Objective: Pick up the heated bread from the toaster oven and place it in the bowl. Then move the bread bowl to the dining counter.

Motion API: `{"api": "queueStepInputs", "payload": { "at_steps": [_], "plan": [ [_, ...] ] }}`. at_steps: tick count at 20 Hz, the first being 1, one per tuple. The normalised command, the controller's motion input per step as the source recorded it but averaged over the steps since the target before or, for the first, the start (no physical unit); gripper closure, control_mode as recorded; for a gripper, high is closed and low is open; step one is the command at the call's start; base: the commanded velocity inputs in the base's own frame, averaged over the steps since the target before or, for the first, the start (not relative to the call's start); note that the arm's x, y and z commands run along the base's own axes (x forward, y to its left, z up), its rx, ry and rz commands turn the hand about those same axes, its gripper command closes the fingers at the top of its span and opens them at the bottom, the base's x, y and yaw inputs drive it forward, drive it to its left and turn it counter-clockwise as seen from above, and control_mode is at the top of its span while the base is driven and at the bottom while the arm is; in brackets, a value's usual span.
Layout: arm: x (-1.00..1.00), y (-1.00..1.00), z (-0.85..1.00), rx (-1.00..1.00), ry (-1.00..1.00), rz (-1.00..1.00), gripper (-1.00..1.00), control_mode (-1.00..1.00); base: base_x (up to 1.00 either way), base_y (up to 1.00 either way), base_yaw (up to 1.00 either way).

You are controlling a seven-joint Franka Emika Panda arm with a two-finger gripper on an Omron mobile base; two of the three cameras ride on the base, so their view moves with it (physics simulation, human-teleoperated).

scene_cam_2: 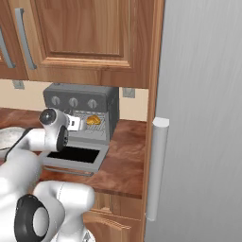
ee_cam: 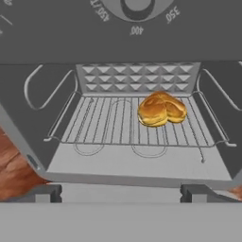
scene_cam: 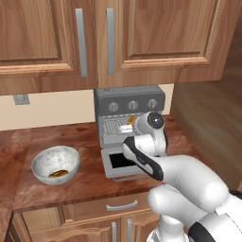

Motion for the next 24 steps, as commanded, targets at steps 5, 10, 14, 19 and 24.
{"api": "queueStepInputs", "payload": {
  "at_steps": [5, 10, 14, 19, 24],
  "plan": [
    [0.34, 0.0, -0.11, 0.0, -0.05, -0.02, -1.0, -1.0, 0.0, 0.0, 0.0],
    [0.37, 0.0, -0.21, 0.0, -0.01, -0.04, -1.0, -1.0, 0.0, 0.0, 0.0],
    [0.41, 0.0, -0.19, 0.0, 0.0, -0.06, -1.0, -1.0, 0.0, 0.0, 0.0],
    [0.24, 0.0, -0.16, 0.0, 0.0, -0.06, -1.0, -1.0, 0.0, 0.0, 0.0],
    [0.11, 0.0, -0.07, 0.0, 0.07, -0.05, -1.0, -1.0, 0.0, 0.0, 0.0]
  ]
}}
